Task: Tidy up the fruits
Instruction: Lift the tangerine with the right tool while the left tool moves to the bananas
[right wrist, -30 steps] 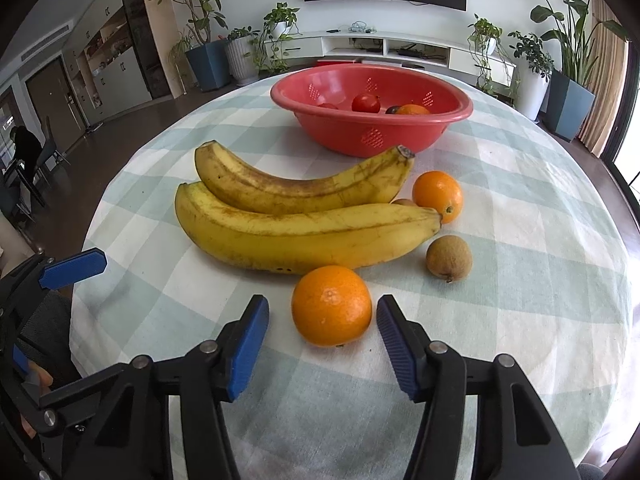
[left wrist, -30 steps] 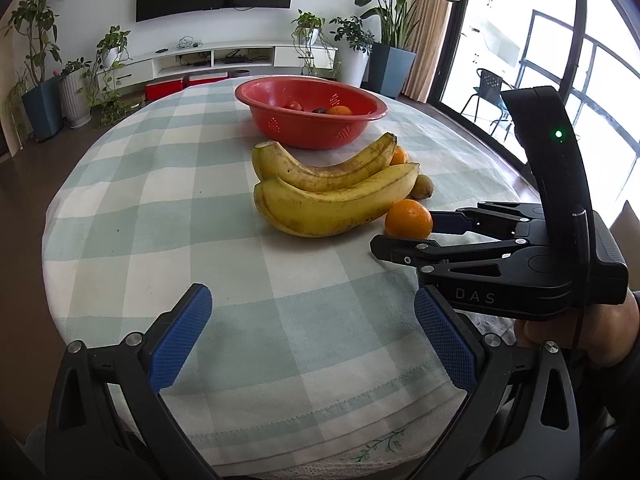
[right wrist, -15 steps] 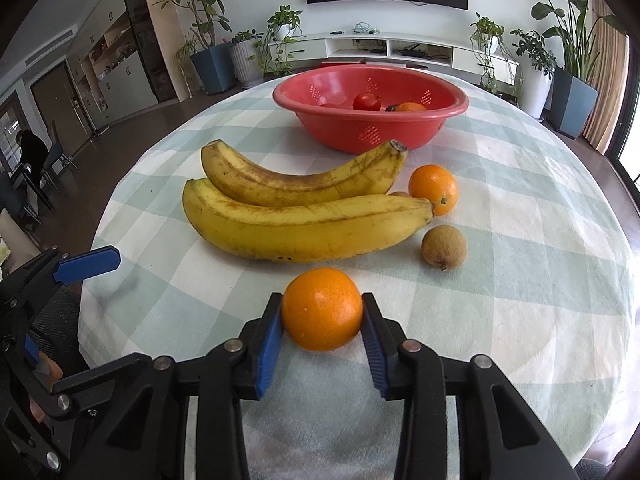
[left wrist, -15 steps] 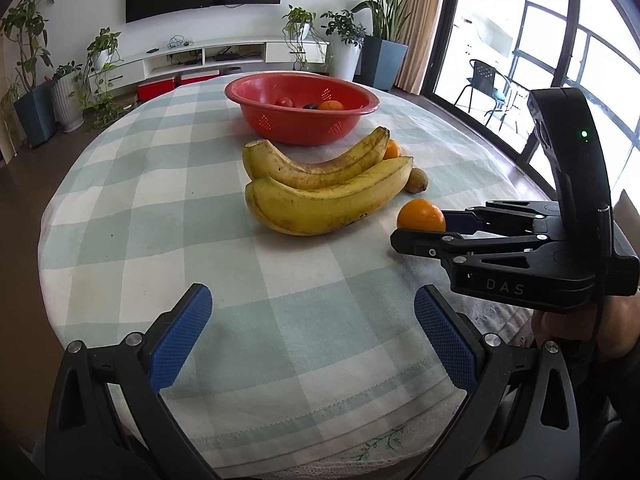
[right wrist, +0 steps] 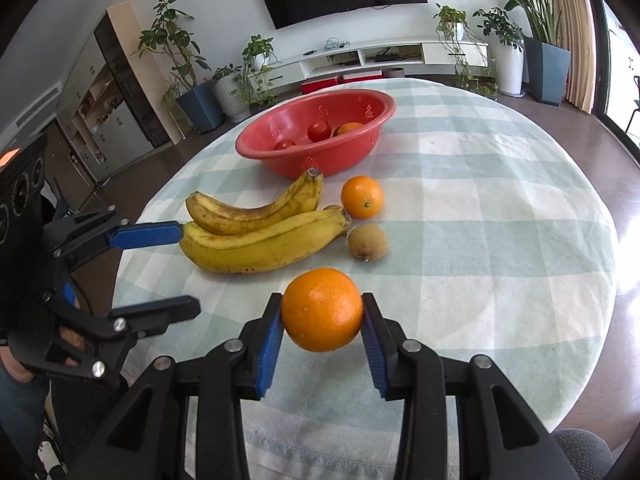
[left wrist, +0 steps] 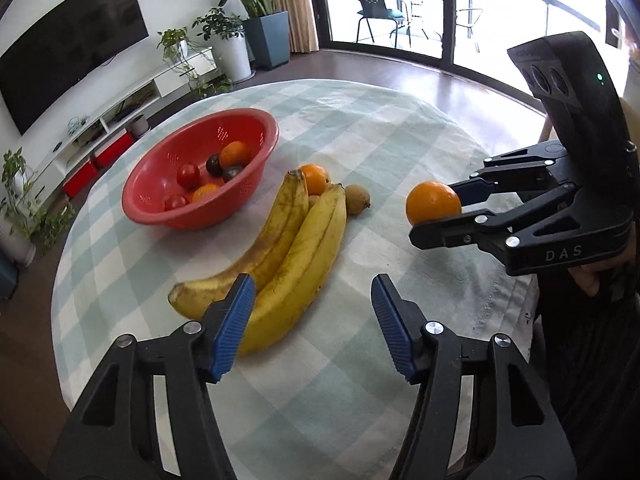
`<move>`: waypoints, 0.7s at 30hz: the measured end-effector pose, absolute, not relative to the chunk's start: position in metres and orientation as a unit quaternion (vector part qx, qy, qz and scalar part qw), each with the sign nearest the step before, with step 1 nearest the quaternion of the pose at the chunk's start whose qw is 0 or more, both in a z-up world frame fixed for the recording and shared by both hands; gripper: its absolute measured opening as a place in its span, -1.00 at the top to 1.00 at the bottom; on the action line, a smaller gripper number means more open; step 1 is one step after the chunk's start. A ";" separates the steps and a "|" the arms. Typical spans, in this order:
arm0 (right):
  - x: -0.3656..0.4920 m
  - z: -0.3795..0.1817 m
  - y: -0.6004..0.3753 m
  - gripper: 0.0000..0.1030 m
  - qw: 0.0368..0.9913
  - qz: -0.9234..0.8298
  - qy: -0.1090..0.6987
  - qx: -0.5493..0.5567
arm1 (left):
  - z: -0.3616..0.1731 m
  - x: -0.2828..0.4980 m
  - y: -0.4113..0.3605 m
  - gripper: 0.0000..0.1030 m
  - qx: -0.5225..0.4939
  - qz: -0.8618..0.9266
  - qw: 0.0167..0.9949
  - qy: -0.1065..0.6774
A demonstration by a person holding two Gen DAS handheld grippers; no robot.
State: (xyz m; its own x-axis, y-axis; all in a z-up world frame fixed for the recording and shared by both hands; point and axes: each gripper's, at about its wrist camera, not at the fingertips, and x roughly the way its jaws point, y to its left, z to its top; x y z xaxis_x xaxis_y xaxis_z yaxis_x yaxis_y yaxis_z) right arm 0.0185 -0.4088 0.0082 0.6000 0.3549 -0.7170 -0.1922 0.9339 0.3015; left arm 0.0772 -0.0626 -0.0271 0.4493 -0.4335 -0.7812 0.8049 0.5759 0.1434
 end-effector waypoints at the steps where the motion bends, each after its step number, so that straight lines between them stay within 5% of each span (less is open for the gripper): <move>1: 0.017 0.009 -0.411 0.21 0.890 0.155 0.418 0.101 | -0.022 0.084 -0.064 -0.14 0.259 -0.386 0.809 0.361; 12: 0.018 0.007 -0.422 0.21 0.887 0.170 0.409 0.131 | -0.044 0.096 -0.098 0.23 0.375 -0.431 0.709 0.413; 21: 0.018 0.006 -0.428 0.21 0.884 0.180 0.405 0.149 | -0.063 0.119 -0.103 0.23 0.385 -0.411 0.692 0.451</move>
State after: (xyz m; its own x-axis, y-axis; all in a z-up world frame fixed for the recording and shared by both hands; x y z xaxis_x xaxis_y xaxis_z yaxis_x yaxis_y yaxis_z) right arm 0.0183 -0.4280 0.0058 0.6081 0.4380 -0.6620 -0.1973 0.8912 0.4085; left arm 0.1194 -0.1031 -0.0633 0.2557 -0.2221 -0.9409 0.9166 0.3652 0.1629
